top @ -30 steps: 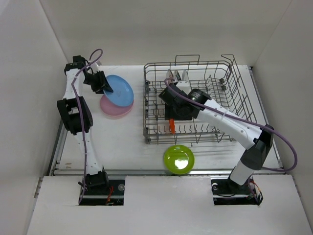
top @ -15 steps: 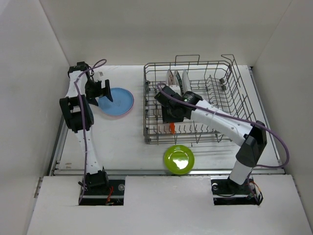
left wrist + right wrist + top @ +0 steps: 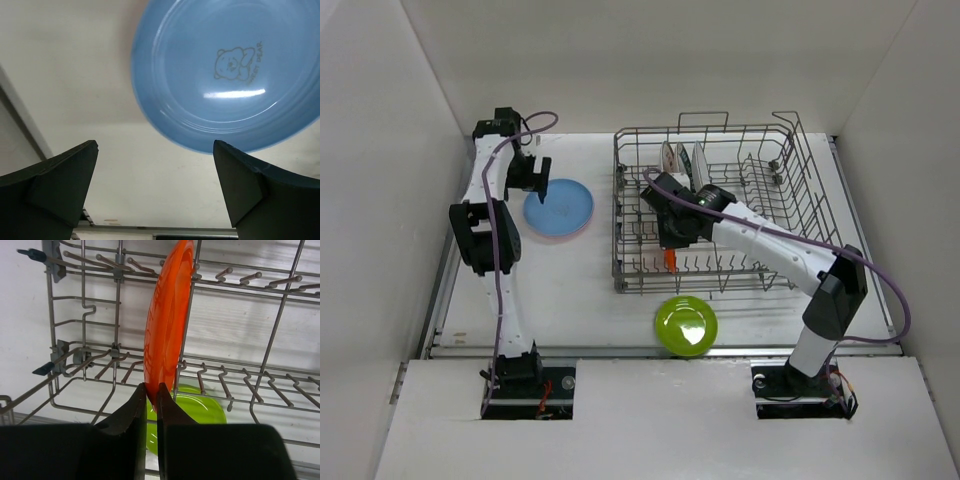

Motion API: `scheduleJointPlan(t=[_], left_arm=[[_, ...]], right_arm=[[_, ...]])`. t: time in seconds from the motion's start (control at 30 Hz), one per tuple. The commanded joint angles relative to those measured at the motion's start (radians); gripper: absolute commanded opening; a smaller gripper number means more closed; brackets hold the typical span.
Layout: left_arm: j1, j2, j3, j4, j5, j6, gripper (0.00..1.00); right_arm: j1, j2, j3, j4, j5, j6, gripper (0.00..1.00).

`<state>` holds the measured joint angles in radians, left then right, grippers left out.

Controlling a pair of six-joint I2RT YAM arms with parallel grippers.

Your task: Unload the plates from the dish rack

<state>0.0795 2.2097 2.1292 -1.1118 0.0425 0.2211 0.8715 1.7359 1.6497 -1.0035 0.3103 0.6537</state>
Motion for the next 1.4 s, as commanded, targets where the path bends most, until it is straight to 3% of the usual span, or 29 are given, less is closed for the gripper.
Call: scheduleJointPlan(t=[0.0, 0.13, 0.4, 0.57, 0.77, 0.9, 1.07, 1.2, 1.37], left_arm=[[0.005, -0.114, 0.069, -0.029, -0.055, -0.014, 1.0], [-0.024, -0.136, 0.078, -0.017, -0.096, -0.014, 1.0], [-0.055, -0.136, 0.127, -0.043, -0.096, -0.014, 1.0], [-0.075, -0.171, 0.127, -0.052, -0.084, -0.014, 1.0], [-0.099, -0.209, 0.139, -0.074, -0.047, -0.005, 1.0], [-0.162, -0.22, 0.199, -0.108, -0.047, 0.004, 1.0], [-0.248, -0.249, 0.229, -0.108, -0.033, 0.032, 1.0], [-0.291, -0.284, 0.229, -0.086, -0.024, 0.032, 1.0], [-0.333, -0.294, 0.229, -0.074, -0.024, 0.032, 1.0]], right_arm=[[0.003, -0.079, 0.1, -0.007, 0.075, -0.032, 0.0], [0.003, -0.111, 0.202, -0.02, 0.122, -0.032, 0.0], [0.003, -0.14, 0.214, -0.02, 0.104, -0.112, 0.0], [0.024, -0.216, 0.24, -0.02, 0.0, -0.172, 0.0], [0.184, -0.343, 0.216, -0.043, -0.175, -0.166, 0.0], [0.34, -0.329, 0.187, -0.272, -0.194, -0.047, 0.0], [0.521, -0.288, 0.053, -0.377, -0.208, 0.09, 0.0], [0.546, -0.248, -0.075, -0.377, -0.182, 0.15, 0.0], [0.546, -0.118, -0.102, -0.377, -0.053, 0.159, 0.0]])
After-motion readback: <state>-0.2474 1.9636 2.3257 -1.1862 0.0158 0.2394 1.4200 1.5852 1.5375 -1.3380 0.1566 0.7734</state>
